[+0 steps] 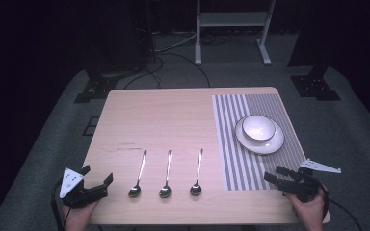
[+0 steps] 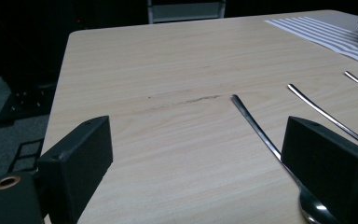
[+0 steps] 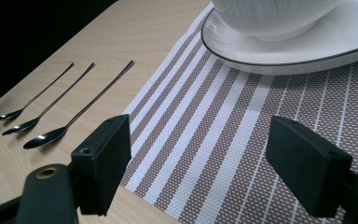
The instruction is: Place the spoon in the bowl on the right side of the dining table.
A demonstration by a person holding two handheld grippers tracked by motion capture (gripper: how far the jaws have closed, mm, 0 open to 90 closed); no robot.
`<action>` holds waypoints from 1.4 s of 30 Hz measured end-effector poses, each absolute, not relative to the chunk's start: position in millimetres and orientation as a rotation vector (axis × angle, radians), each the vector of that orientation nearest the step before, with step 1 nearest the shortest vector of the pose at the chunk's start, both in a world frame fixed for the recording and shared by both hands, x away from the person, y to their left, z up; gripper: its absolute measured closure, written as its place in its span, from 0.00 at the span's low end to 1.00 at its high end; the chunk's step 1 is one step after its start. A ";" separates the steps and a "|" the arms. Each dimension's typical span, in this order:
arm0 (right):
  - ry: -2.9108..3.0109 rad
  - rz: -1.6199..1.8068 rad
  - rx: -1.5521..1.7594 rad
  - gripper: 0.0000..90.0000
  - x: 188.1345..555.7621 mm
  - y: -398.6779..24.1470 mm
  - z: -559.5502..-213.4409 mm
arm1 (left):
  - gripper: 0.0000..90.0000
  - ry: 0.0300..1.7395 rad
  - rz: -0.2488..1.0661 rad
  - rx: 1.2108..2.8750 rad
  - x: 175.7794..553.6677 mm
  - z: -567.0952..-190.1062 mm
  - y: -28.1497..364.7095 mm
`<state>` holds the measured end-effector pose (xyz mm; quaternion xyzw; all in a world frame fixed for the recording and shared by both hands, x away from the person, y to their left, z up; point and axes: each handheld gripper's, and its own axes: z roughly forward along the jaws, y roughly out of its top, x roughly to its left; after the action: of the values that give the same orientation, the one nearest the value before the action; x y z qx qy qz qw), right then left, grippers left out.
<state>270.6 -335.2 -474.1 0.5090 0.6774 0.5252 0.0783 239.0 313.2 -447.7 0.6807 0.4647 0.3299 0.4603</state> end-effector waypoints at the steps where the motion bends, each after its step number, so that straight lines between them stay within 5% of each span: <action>1: 2.026 1.574 1.529 0.23 270.6 -335.2 -473.7 | 0.09 1.136 0.812 1.681 239.8 -446.5 311.5; 17: 2.033 1.558 1.545 0.23 277.5 -331.4 -468.2 | 0.09 0.926 1.008 1.981 246.5 -436.4 280.6; 31: 2.057 1.555 1.537 0.23 282.8 -325.1 -462.2 | 0.09 0.527 1.333 2.289 231.3 -439.8 236.9; 42: 2.079 1.546 1.519 0.23 286.6 -318.0 -457.9 | 0.09 0.353 1.395 2.366 211.9 -441.2 222.8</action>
<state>286.6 -318.0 -457.9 0.5046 0.6905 0.5136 0.0691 211.9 222.8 -441.2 0.8396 0.1254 0.4950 0.1850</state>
